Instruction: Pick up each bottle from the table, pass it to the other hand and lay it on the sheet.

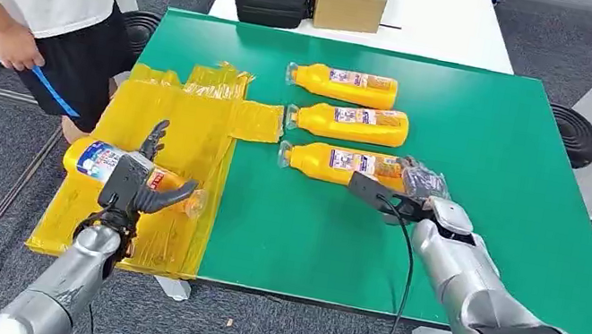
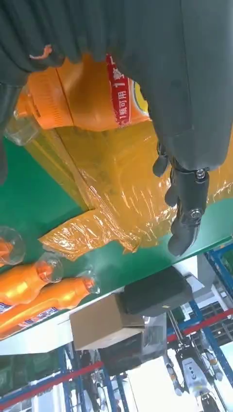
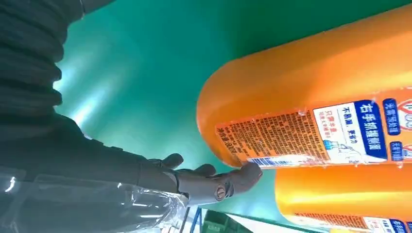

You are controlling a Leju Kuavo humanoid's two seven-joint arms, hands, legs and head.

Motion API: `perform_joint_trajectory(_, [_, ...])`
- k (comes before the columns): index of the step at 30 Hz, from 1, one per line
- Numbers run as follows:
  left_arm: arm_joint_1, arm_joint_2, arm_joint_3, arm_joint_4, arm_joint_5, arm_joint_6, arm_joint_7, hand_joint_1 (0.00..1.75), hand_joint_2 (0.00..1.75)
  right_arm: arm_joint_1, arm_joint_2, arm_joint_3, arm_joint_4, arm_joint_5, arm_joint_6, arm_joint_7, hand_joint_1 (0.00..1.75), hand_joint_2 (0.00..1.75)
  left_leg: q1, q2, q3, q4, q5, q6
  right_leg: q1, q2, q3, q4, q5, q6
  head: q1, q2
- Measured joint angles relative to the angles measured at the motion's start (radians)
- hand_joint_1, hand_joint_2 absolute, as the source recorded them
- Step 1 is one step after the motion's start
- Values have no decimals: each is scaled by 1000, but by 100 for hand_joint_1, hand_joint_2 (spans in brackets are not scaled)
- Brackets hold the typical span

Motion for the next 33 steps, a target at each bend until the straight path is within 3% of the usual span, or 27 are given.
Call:
perform_joint_trajectory(14, [-12, -9, -10, 23, 10, 13, 0, 0, 175, 4, 19, 0, 2, 21, -41, 4, 0, 175, 0, 0, 0, 0, 0, 0, 0, 0, 0, 0, 0, 0, 0, 0])
perform_joint_trajectory(33, [-20, -12, -26, 39, 16, 8, 0, 0, 175, 11, 19, -36, 4, -24, 55, 8, 0, 175, 0, 0, 0, 0, 0, 0, 0, 0, 0, 0, 0, 0, 0, 0])
